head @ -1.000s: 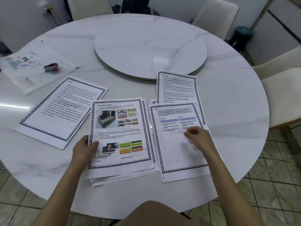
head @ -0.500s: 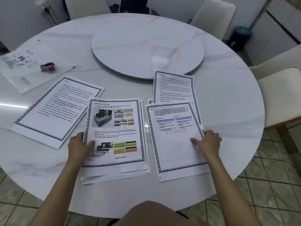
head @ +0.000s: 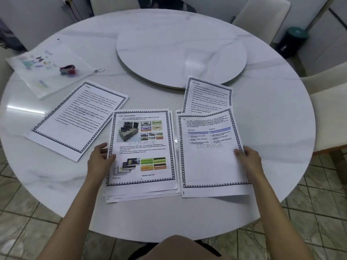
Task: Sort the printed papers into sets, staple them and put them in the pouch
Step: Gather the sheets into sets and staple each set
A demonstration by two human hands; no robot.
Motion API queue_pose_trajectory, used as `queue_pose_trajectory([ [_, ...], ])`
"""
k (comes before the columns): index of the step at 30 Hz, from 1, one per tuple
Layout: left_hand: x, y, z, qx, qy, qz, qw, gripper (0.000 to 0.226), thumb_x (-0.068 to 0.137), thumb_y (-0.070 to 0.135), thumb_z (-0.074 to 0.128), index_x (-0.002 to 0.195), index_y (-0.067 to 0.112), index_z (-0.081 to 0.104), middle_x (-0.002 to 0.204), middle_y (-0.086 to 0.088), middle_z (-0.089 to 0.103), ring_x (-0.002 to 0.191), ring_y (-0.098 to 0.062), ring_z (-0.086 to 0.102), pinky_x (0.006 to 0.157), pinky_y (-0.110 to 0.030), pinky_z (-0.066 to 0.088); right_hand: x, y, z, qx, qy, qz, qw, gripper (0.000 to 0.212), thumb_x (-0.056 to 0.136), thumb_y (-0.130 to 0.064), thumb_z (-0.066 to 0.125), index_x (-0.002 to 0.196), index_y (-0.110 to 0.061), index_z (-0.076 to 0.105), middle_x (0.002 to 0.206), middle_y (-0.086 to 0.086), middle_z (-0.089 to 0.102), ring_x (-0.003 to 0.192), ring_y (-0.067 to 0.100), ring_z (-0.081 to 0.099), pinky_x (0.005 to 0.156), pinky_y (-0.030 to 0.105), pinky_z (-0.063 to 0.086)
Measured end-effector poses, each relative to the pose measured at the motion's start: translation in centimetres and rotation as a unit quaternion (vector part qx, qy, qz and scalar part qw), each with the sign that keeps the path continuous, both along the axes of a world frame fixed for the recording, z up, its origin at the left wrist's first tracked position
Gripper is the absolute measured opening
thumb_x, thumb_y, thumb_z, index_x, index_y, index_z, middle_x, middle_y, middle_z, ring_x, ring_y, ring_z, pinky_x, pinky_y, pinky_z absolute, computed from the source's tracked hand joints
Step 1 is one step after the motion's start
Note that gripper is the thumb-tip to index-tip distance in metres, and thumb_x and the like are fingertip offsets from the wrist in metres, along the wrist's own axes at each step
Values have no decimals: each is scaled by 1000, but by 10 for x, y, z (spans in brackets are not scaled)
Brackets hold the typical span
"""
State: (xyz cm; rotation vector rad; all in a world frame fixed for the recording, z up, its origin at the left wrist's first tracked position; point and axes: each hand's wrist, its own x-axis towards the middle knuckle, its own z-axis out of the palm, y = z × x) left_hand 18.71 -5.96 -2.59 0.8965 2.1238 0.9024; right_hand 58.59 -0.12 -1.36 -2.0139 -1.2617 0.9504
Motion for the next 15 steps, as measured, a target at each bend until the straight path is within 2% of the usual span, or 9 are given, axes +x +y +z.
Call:
queue_pose_trajectory([
  [5,-1,-4,1,16,-9,3,1000,43,89,7,57,130,11,48,125,-14,57,112,-28,54,93,-37,43,8,5,7,35,79,-57,995,11,92,-19,53,87,-18,63,93,10,67,91,31,63,85,45,51],
  [9,-4,-5,0,25,-31,12,999,41,90,7,55,130,12,48,124,-12,57,102,-22,54,90,-33,42,-7,11,18,64,155,-68,983,15,94,-15,51,102,-8,62,88,2,64,80,19,59,72,29,50],
  [11,-6,-5,-1,27,-42,15,999,40,90,8,54,130,13,48,123,-13,57,99,-20,52,88,-32,42,-23,13,21,65,179,-55,980,13,94,-15,52,99,-8,61,90,5,63,83,21,58,74,31,49],
  [15,-8,-5,-3,22,-64,20,997,39,91,13,56,128,17,49,120,-13,57,96,-21,53,86,-38,44,-64,15,15,51,193,-3,980,12,93,-17,53,85,-18,62,93,8,65,88,23,61,82,36,50],
])
